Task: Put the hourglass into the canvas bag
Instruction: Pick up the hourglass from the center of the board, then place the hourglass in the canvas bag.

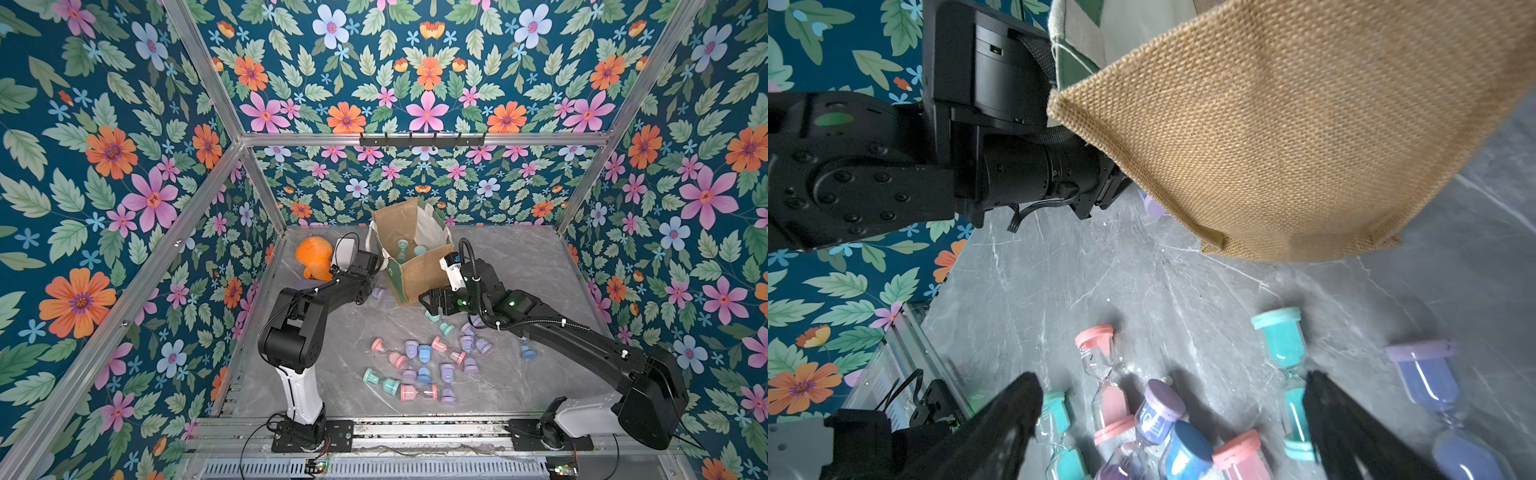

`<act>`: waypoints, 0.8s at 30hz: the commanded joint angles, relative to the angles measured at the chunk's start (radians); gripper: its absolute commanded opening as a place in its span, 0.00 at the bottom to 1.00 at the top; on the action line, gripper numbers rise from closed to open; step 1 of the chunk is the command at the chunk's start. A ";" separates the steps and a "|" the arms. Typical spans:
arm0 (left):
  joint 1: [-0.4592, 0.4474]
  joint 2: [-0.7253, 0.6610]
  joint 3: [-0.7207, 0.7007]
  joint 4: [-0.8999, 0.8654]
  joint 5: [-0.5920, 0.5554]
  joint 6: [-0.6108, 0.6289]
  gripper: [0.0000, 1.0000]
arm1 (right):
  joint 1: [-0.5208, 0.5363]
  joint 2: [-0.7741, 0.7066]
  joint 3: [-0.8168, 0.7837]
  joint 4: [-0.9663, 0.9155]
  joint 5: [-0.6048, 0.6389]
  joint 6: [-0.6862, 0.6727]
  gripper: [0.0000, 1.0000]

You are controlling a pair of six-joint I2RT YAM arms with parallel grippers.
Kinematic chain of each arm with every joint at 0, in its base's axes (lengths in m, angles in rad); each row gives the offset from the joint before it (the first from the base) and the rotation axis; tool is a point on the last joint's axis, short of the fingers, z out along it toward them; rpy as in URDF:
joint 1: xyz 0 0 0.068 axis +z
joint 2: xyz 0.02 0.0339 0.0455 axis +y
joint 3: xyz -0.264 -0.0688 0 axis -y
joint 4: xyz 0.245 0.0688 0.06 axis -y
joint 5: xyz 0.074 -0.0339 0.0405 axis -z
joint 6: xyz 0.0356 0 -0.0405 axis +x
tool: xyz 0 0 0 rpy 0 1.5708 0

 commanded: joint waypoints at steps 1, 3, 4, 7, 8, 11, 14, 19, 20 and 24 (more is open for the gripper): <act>0.002 -0.035 -0.008 -0.023 -0.046 0.028 0.36 | 0.000 -0.017 0.007 -0.006 0.001 0.011 0.99; 0.001 -0.062 -0.020 -0.029 -0.059 0.038 0.36 | 0.000 -0.027 0.008 -0.006 -0.001 0.015 0.99; 0.001 -0.077 -0.027 -0.035 -0.069 0.039 0.36 | 0.000 -0.030 0.010 -0.009 -0.002 0.015 0.99; 0.001 -0.128 -0.051 -0.047 -0.099 0.058 0.35 | 0.000 -0.044 0.025 -0.024 -0.005 0.019 0.99; 0.001 -0.145 -0.058 -0.053 -0.107 0.062 0.35 | 0.000 -0.046 0.032 -0.032 -0.004 0.020 0.99; 0.001 -0.193 -0.063 -0.092 -0.144 0.085 0.34 | 0.000 -0.060 0.053 -0.055 0.003 0.023 0.99; 0.001 -0.254 -0.067 -0.109 -0.184 0.126 0.34 | -0.001 -0.075 0.073 -0.082 0.018 0.032 0.99; 0.001 -0.342 -0.019 -0.163 -0.220 0.211 0.34 | -0.002 -0.074 0.128 -0.135 0.016 0.037 0.99; -0.001 -0.358 -0.010 -0.163 -0.219 0.234 0.33 | -0.002 -0.072 0.136 -0.144 0.017 0.039 0.99; -0.010 -0.403 0.052 -0.152 -0.180 0.319 0.31 | -0.002 -0.069 0.167 -0.171 0.018 0.047 0.99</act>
